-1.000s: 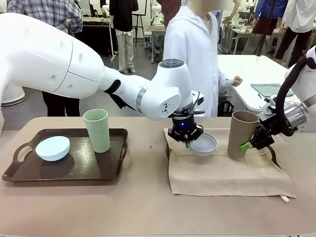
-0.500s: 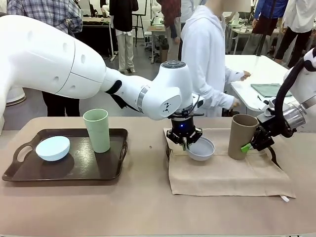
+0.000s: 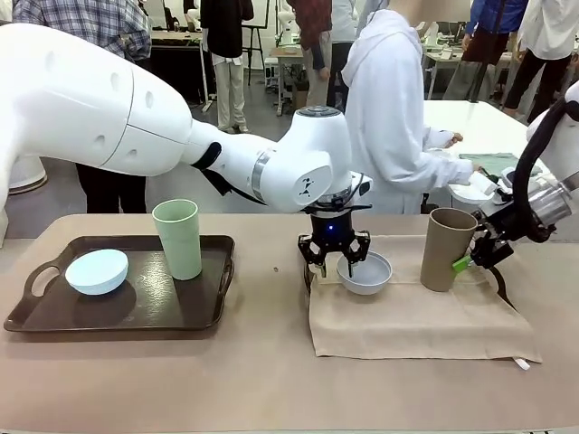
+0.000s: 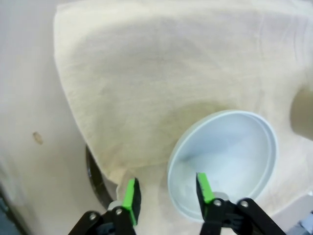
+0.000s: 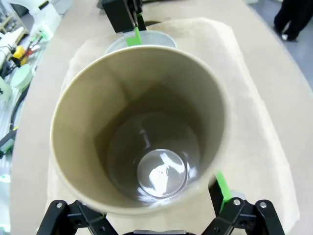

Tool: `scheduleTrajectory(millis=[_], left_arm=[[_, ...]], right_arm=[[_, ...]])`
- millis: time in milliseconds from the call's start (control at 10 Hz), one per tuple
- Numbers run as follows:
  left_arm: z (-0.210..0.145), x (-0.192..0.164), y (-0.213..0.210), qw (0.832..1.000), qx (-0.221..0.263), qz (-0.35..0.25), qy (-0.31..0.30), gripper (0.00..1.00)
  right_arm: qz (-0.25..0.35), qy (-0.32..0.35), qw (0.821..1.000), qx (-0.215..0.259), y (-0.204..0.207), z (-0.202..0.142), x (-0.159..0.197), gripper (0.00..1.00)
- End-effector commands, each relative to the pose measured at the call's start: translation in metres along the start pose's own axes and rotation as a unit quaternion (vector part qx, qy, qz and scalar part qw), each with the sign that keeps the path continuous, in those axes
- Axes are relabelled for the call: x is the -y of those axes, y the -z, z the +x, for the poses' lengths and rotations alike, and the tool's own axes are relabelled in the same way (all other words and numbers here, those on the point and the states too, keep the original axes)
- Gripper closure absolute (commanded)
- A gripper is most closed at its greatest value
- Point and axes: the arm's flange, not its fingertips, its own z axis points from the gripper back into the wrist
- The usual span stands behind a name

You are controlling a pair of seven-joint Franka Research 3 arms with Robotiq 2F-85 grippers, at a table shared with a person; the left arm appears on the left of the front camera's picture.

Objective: Set up a tray with a mat and arrange the tableware.
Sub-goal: Place the Picnic Bowl and Reusable plastic cup back onto the Handle tray in front of the human's position.

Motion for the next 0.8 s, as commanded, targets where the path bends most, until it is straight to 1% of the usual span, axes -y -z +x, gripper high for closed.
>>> scheduleTrajectory(millis=[0,100,200,300,400,600,700], left_arm=[[-0.013,-0.010,-0.025,1.000,-0.013,-0.006,0.005,0.00],[-0.019,-0.013,-0.037,1.000,-0.011,-0.005,0.008,0.26],[-0.025,-0.016,-0.051,1.000,-0.014,0.002,0.005,0.17],[-0.031,-0.018,-0.067,1.000,-0.017,0.009,0.011,0.06],[-0.038,-0.017,-0.084,0.999,-0.011,0.024,0.022,0.00],[-0.053,-0.012,-0.116,0.998,-0.001,0.046,0.050,0.00],[-0.060,-0.011,-0.131,0.997,0.004,0.056,0.057,0.00]], right_arm=[[0.001,0.045,0.999,-0.029,-0.018,0.005,-0.013,0.00],[0.007,0.074,0.996,-0.039,-0.026,0.012,-0.018,0.00],[0.014,0.117,0.991,-0.060,-0.036,0.024,-0.025,0.00],[0.004,0.163,0.982,-0.094,-0.049,0.040,-0.036,0.00],[-0.016,0.206,0.969,-0.138,-0.062,0.060,-0.046,0.00],[-0.048,0.287,0.930,-0.226,-0.078,0.105,-0.069,0.00],[-0.072,0.319,0.905,-0.274,-0.082,0.125,-0.078,0.00]])
